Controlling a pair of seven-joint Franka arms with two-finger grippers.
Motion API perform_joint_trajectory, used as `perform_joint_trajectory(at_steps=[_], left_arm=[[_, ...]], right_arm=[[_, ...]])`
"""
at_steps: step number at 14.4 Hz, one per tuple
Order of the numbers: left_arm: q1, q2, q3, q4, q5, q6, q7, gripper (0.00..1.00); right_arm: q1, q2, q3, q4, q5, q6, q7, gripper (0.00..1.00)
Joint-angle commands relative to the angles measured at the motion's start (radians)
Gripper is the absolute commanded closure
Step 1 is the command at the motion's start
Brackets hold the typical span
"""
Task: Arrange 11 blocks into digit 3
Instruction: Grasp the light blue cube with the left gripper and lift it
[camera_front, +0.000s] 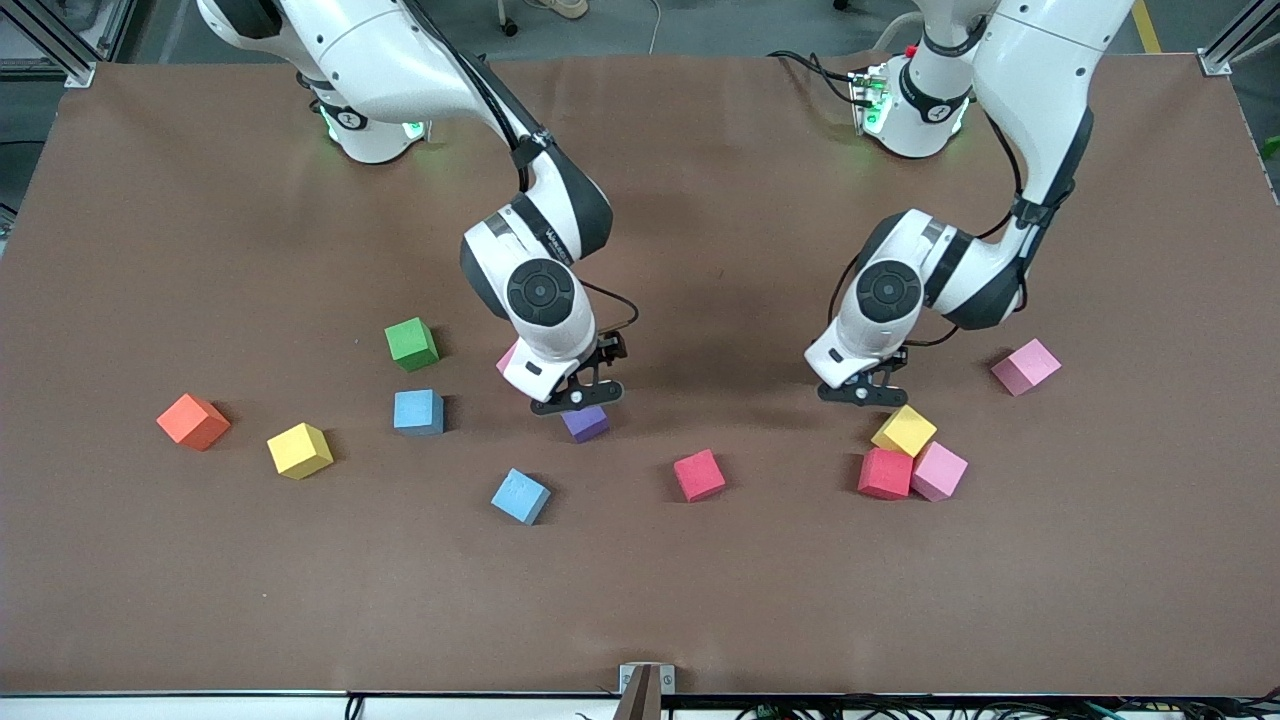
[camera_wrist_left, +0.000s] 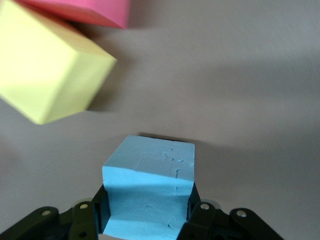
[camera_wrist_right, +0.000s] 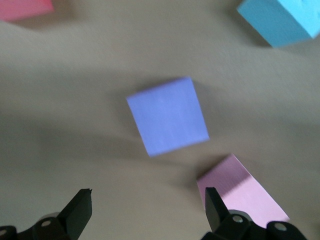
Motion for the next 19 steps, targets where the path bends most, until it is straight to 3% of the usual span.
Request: perform_joint_trajectory(at_steps=[1,5,9,13,19], left_arm=[[0.006,-0.013,-0.006,0.077,-0.056,-0.097,-0.091,0.9],[-0.003,-0.042,-0.007,0.14,-0.172,-0.16,-0.308,0.91],[-0.008,-0.054,-0.061,0.152,-0.264,-0.169,-0.719,0.92],[-0.009,-0.051,-0.131,0.151,-0.275,-0.168,-1.233,0.98],[-0.107,0.013,-0.176,0.149,-0.3,-0.074,-1.6,0.98]], right_arm=[[0.0,0.052,0.001,0.029,0.012,0.073,-0.008,0.0],[-0.015,0.098,0.0,0.03,0.009,0.143,-0.077,0.0],[-0.035,0.099,-0.004,0.032,0.003,0.143,-0.161,0.0],[-0.029,0.094,-0.008,0.072,-0.005,0.131,-0.186,0.0],[-0.022,0.097,-0.011,0.072,-0.048,0.136,-0.197,0.0]])
